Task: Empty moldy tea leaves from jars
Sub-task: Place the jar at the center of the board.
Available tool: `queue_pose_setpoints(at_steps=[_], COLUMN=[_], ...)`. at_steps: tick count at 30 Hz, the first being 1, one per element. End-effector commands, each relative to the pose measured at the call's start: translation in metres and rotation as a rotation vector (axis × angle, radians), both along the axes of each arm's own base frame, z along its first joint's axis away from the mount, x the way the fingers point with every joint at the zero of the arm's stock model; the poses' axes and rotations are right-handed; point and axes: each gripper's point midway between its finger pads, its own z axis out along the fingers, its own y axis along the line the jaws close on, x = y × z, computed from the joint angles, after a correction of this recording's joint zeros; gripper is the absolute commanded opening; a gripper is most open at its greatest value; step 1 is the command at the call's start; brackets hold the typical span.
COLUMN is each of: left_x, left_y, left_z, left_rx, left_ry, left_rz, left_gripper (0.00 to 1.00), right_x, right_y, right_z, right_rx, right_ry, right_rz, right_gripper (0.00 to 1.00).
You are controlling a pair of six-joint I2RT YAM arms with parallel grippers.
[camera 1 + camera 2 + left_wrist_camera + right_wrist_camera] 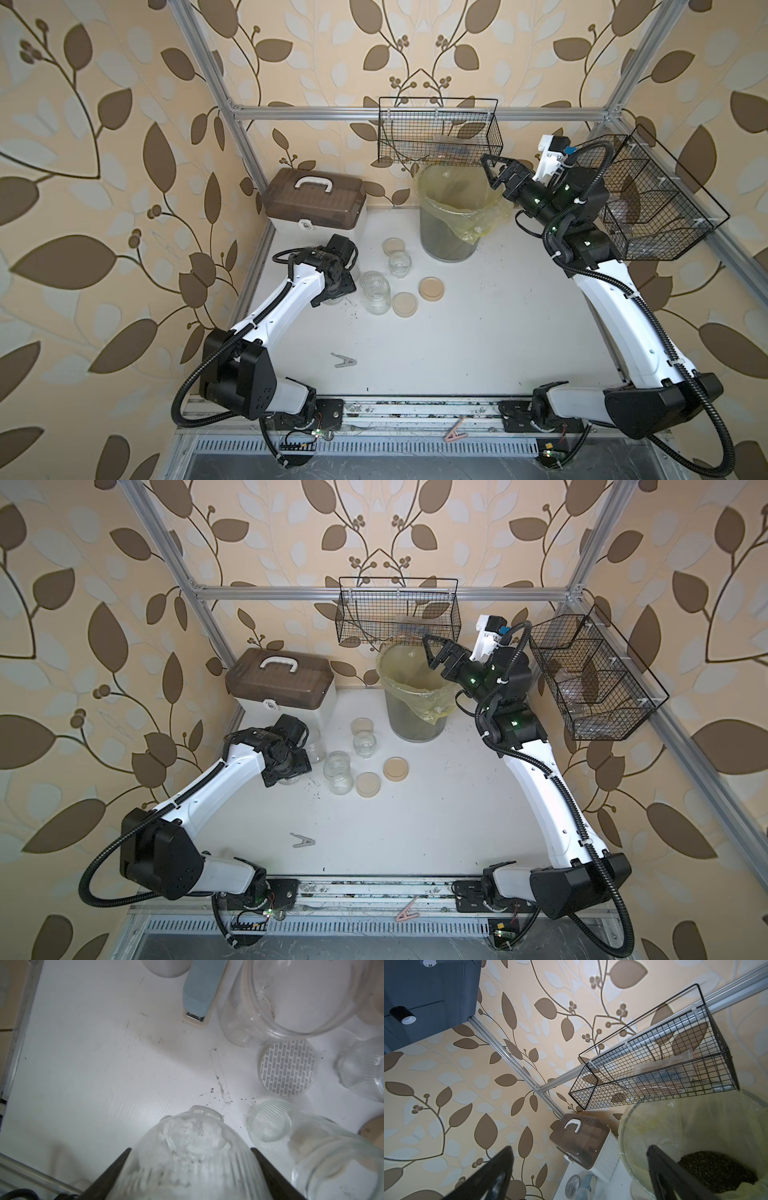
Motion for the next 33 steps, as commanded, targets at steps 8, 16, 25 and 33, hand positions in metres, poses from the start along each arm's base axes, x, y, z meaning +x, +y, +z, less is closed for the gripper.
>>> queue_pose_setpoints(at_steps=[8, 16, 25, 33], left_x=[0.045, 0.046, 0.038, 0.043], left_y=[-0.021, -0.025, -0.022, -0.023], left_z=[-0.053, -0.085, -0.093, -0.082], left_rx=[-0.069, -0.077, -0.062, -0.051], left_ry=[-0.005, 0.04, 0.073, 0.061], left_rz=[0.023, 0.007, -0.001, -0.033], left_gripper=[0.36, 0.43, 0.67, 0.96], right_x=[-0.014, -0.014, -0.009, -0.01], right_y=[-0.004, -0.007, -0.004, -0.004], right_z=[0.005, 0.005, 0.006, 0.007], right_rx=[-0.019, -0.027, -0.022, -0.016], right_ry=[-0.017, -0.019, -0.019, -0.021], right_rz=[-0.011, -0.029, -0.02, -0.018], right_gripper=[1.0, 1.0, 1.0, 1.0])
